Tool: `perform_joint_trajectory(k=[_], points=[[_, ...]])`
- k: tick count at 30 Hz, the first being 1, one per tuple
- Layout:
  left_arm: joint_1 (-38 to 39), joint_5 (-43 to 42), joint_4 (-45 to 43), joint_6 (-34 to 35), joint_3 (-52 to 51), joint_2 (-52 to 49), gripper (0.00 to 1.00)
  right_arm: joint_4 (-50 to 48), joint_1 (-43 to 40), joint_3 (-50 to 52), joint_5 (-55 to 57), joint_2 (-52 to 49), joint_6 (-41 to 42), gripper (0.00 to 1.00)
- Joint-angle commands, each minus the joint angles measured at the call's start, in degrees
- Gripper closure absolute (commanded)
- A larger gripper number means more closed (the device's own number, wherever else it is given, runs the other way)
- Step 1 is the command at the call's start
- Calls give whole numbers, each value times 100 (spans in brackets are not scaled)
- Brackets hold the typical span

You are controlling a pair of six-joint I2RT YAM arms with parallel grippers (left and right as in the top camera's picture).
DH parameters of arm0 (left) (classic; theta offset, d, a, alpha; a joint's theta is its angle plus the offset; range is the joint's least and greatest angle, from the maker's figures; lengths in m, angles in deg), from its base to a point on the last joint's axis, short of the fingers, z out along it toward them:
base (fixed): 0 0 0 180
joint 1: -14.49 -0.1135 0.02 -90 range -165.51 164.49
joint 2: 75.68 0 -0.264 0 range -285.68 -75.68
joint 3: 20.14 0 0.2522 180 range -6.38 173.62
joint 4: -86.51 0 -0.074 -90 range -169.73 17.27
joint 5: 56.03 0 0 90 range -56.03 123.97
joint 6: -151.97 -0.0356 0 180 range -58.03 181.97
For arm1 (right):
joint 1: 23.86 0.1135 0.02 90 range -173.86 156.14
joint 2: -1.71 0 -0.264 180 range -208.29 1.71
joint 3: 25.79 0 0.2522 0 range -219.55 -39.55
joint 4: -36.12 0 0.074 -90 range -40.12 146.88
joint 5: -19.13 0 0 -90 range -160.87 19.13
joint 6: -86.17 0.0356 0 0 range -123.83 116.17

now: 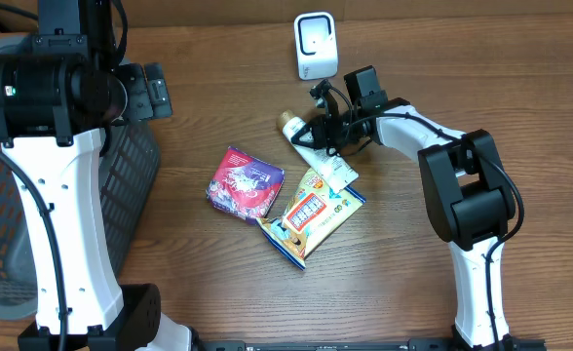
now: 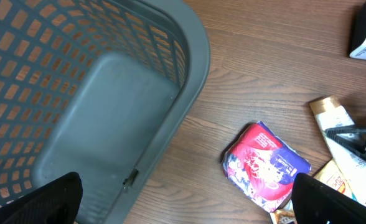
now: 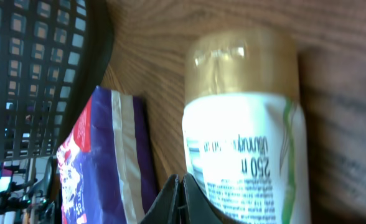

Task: Scan the item barcode
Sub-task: 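Carry the tube back and lower it onto the pile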

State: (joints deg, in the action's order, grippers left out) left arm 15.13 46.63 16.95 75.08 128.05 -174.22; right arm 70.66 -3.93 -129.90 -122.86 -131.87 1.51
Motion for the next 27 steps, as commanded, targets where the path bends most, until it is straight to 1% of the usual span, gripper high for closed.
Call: perform_joint_trajectory(k=[1, 5, 6, 8, 12, 13, 14, 16, 19, 20, 24, 27], points=[[-26, 83, 11, -87, -13, 2, 1, 278, 74, 33, 341, -173, -448, 96], [-26, 85, 11, -85, -13, 2, 1, 717, 103, 33, 223, 275, -719, 96], [-26, 85, 11, -87, -13, 2, 0, 813, 101, 33, 254, 437, -737, 94], [-26, 85, 11, -85, -13, 2, 0, 981, 101, 33, 378, 820, -734, 83], [-26, 85, 11, -85, -13, 2, 0, 1473, 101, 33, 890, 1681, -734, 67], [-26, 85, 11, -85, -13, 2, 1, 1604, 94, 33, 1097, 1843, -734, 46], [-26, 83, 11, -85, -13, 2, 0, 1746, 94, 33, 1333, 1985, -734, 0], [-26, 83, 11, -83, -13, 2, 0, 2133, 96, 33, 2197, 2262, -734, 0], [-26, 83, 9, -66, -13, 2, 0, 2719, 197, 33, 3825, 2409, -732, 0], [-26, 83, -2, -66, -13, 2, 0, 2983, 299, 33, 4553, 2409, -730, 0], [-26, 85, -81, -68, -13, 2, 0, 3379, 728, 33, 5825, 2391, -723, 0], [-26, 90, -293, -72, -13, 2, 0, 3331, 1283, 35, 7121, 2371, -664, 0]])
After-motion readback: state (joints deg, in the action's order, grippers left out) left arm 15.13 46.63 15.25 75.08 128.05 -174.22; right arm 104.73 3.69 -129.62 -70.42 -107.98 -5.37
